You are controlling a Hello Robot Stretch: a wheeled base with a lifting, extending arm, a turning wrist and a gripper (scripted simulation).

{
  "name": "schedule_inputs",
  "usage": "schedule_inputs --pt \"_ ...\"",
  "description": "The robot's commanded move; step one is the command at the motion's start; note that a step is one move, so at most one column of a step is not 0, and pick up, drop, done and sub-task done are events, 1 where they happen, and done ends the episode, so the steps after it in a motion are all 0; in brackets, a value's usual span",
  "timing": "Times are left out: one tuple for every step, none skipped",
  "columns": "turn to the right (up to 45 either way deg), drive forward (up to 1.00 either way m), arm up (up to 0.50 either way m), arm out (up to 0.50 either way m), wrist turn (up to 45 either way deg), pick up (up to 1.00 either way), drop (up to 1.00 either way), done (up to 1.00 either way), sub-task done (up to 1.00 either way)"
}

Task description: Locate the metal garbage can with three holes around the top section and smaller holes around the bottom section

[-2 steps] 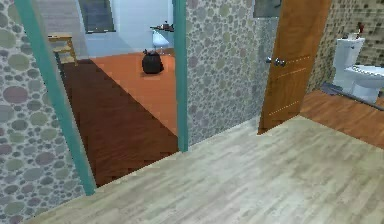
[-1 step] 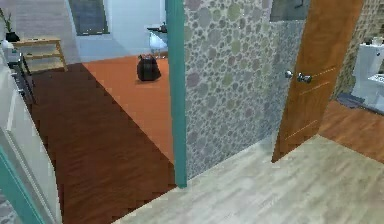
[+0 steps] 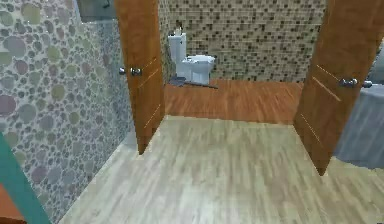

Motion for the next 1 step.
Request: schedule_inputs --pt "0.0 1.0 0.0 0.0 0.0 0.0 0.0 0.0 0.0"
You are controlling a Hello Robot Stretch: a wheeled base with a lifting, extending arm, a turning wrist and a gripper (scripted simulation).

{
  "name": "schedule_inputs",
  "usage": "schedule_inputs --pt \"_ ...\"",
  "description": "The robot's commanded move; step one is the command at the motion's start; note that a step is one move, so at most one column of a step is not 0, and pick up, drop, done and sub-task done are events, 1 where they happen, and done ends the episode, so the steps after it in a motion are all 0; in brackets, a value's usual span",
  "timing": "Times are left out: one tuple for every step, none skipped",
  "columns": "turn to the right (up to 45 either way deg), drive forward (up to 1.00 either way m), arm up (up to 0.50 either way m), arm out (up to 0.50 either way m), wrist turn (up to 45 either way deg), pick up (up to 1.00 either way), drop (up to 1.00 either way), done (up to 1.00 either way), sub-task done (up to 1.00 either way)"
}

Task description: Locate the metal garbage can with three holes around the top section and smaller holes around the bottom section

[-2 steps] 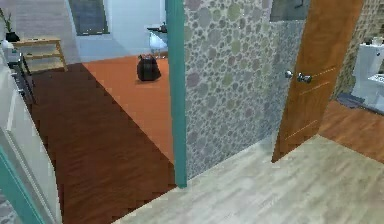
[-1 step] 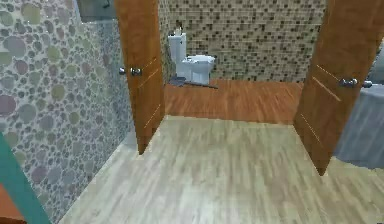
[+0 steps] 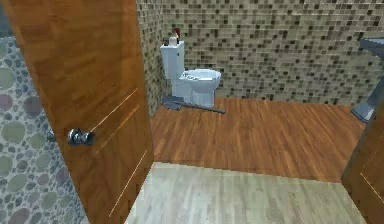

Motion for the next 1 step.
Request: schedule_inputs --pt "0.0 0.2 0.0 0.0 0.0 0.0 0.0 0.0 0.0"
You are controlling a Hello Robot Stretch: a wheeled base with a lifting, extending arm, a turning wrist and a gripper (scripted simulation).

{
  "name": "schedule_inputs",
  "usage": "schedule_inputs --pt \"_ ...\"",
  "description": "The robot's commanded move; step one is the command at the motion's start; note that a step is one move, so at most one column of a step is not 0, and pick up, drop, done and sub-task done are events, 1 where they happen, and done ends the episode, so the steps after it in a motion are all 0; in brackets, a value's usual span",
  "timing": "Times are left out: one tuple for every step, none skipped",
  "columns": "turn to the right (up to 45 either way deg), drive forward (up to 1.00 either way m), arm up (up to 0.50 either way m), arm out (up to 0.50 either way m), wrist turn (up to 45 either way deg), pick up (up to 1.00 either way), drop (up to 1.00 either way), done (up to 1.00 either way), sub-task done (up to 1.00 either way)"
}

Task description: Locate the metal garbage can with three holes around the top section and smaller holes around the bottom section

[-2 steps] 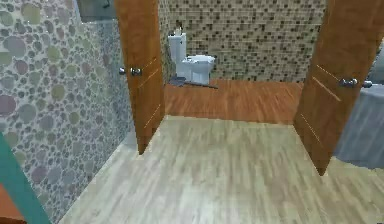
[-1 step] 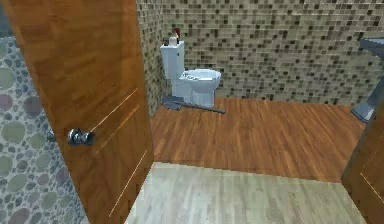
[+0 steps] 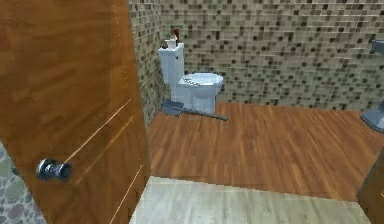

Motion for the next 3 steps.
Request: schedule_inputs --pt "24.0 0.0 0.0 0.0 0.0 0.0 0.0 0.0 0.0" --pt "0.0 1.0 0.0 0.0 0.0 0.0 0.0 0.0 0.0" --pt "3.0 0.0 0.0 0.0 0.0 0.0 0.0 0.0 0.0"
